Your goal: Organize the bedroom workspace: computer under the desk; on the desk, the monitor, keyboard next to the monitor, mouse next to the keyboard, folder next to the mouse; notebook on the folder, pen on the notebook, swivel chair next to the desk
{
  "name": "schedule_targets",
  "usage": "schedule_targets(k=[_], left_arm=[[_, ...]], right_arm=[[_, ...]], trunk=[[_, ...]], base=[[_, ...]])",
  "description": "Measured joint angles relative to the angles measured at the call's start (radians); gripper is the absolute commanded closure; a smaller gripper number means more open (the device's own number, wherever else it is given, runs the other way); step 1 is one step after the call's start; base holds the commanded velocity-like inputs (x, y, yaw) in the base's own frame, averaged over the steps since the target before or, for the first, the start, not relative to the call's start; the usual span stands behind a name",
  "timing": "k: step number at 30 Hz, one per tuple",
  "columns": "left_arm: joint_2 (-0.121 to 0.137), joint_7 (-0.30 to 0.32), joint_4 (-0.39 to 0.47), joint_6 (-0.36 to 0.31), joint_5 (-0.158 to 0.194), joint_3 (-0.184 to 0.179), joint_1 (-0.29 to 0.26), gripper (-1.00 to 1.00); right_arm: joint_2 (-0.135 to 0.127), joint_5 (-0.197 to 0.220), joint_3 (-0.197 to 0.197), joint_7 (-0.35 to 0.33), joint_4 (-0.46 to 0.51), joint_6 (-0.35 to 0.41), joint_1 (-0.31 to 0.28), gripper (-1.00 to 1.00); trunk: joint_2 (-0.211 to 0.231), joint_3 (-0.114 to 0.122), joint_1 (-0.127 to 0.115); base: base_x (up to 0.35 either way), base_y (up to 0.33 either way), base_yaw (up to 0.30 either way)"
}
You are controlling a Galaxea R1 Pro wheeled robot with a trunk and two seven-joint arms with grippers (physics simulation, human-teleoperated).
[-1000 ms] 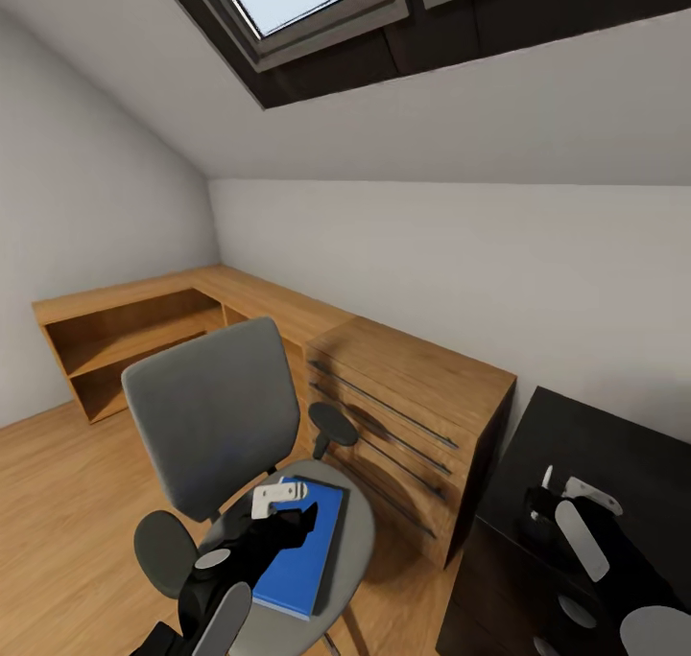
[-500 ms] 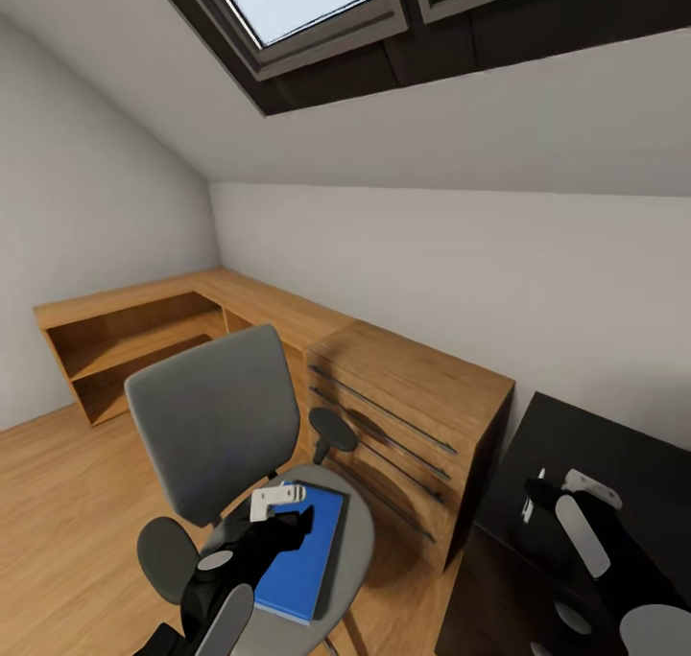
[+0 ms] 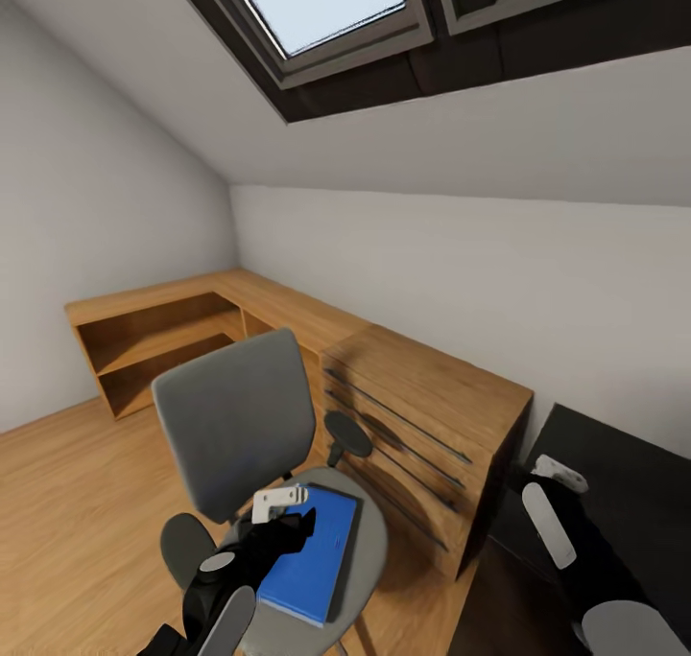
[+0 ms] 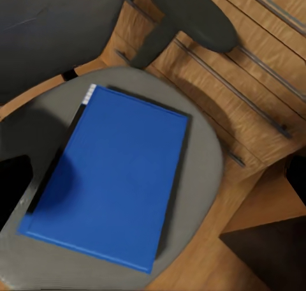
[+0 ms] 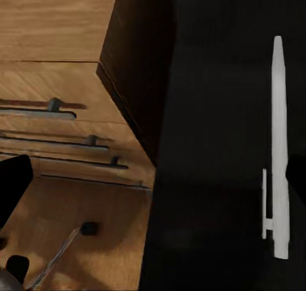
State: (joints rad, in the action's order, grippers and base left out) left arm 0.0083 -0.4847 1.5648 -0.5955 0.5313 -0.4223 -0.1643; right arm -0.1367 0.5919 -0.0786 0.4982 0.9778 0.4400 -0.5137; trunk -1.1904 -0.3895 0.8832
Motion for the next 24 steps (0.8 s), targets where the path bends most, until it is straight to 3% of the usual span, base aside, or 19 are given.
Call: schedule_targets(k=[2,6,8,10,12,15,24], left_arm=[[0.000,0.000,-0.001,0.000,0.000,0.000,0.000,-1.00],[0.000,0.001,-0.010,0.000,0.001,0.000,0.000,-1.00],[0.000,0.001,-0.018,0.000,0.002,0.001,0.000,-1.00],[0.000,0.001,-0.022,0.000,0.002,0.002,0.000,-1.00],[0.001,0.001,-0.023,0.001,0.001,0.004,0.000,-1.00],[0.002,0.001,-0.024,0.002,0.000,0.011,0.000,-1.00],[0.003,0.001,-0.022,0.004,0.000,0.036,0.000,-1.00]], right_arm=[[0.012,-0.006,0.023,0.007,0.000,-0.001,0.000,-1.00],[0.028,-0.015,0.111,0.010,-0.004,-0.002,0.000,-1.00],[0.037,-0.015,0.178,0.010,-0.007,-0.009,0.001,-1.00],[0.064,-0.016,0.237,0.010,-0.019,-0.032,0.002,-1.00],[0.092,-0.019,0.271,0.011,-0.045,-0.059,0.002,-1.00],[0.115,-0.039,0.303,0.011,-0.066,-0.076,0.002,-1.00],[0.123,-0.055,0.386,0.003,-0.075,-0.083,0.002,-1.00]], trunk=[[0.014,0.006,-0.008],[0.021,0.010,-0.012],[0.021,0.009,-0.012],[0.021,0.009,-0.012],[0.021,0.008,-0.012],[0.021,0.007,-0.012],[0.021,0.006,-0.012]], base=[[0.000,0.000,0.275],[0.000,0.000,0.277],[0.000,0.000,0.278],[0.000,0.000,0.278],[0.000,0.000,0.278],[0.000,0.046,0.241],[0.000,0.269,0.049]])
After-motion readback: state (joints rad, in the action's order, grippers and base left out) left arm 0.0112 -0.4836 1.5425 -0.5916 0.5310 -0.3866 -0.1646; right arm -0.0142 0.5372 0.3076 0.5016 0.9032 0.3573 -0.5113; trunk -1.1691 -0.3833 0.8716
